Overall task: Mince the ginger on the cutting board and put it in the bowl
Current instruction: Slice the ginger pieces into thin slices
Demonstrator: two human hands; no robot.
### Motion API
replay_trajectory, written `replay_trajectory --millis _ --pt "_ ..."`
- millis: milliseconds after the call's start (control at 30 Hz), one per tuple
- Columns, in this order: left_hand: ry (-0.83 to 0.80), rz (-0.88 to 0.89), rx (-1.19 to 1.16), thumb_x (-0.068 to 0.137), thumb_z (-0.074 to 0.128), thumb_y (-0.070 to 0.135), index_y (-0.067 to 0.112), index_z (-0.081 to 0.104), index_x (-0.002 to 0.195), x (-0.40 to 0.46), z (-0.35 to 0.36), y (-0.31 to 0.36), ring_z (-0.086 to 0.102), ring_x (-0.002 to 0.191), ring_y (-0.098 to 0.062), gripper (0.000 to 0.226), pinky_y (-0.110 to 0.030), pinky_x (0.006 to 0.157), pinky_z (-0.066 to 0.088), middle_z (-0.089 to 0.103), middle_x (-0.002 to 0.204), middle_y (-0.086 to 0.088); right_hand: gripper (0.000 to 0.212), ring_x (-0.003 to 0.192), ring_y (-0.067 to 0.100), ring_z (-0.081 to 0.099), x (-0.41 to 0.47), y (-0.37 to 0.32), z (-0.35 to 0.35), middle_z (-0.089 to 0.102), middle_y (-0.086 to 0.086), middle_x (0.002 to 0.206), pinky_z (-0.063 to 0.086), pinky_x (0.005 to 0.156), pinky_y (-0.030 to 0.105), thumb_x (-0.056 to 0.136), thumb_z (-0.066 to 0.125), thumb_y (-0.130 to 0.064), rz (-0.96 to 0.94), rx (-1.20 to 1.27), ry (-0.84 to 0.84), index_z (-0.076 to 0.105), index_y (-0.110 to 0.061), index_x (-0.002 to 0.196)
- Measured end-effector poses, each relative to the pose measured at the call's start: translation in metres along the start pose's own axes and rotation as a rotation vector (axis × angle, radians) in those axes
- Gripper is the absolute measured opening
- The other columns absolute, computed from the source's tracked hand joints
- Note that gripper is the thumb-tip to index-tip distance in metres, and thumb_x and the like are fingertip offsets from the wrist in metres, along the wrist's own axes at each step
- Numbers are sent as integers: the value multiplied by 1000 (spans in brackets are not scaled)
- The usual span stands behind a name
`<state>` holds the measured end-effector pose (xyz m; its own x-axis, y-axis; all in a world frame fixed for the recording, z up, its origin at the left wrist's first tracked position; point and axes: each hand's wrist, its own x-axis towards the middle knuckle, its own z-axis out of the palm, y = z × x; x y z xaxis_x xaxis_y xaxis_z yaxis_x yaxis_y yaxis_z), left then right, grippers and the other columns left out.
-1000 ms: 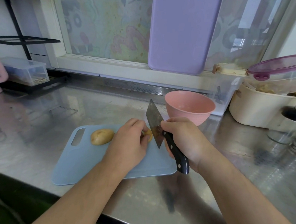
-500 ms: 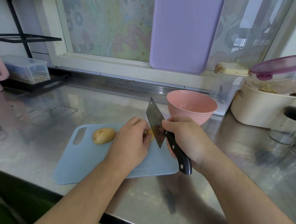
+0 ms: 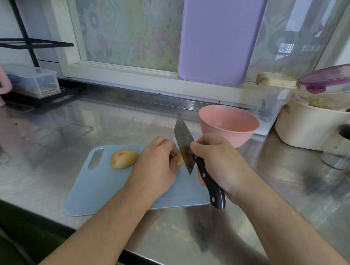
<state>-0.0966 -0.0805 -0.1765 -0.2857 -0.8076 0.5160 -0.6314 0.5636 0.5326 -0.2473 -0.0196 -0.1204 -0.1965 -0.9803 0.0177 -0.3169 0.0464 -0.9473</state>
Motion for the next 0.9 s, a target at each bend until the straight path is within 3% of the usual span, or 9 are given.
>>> replay_trajectory --millis 300,467,600,900 --pt "-7 -10 -30 90 73 9 18 69 92 0 -1 0 61 84 -10 11 -38 79 57 58 97 9 18 62 25 52 5 4 3 57 6 65 41 64 38 90 61 -27 -40 -14 16 61 -13 80" --pt "-10 0 -14 90 72 10 18 69 92 1 -1 0 61 84 -10 9 -37 79 56 58 98 9 17 61 25 50 7 5 3 56 8 65 39 64 38 94 61 -21 -47 -16 17 59 -12 79" --pt "-4 16 3 90 72 11 18 69 92 1 -1 0 61 82 -10 8 -37 78 57 57 98 9 17 62 26 52 9 3 4 57 6 63 40 65 40 81 58 -31 -60 -36 26 59 -15 76" --pt "-5 46 15 89 70 11 17 69 91 1 0 -1 60 82 -13 7 -39 76 57 57 97 8 12 59 27 49 19 2 14 55 13 65 41 60 42 78 54 -22 -19 -116 40 54 -12 71"
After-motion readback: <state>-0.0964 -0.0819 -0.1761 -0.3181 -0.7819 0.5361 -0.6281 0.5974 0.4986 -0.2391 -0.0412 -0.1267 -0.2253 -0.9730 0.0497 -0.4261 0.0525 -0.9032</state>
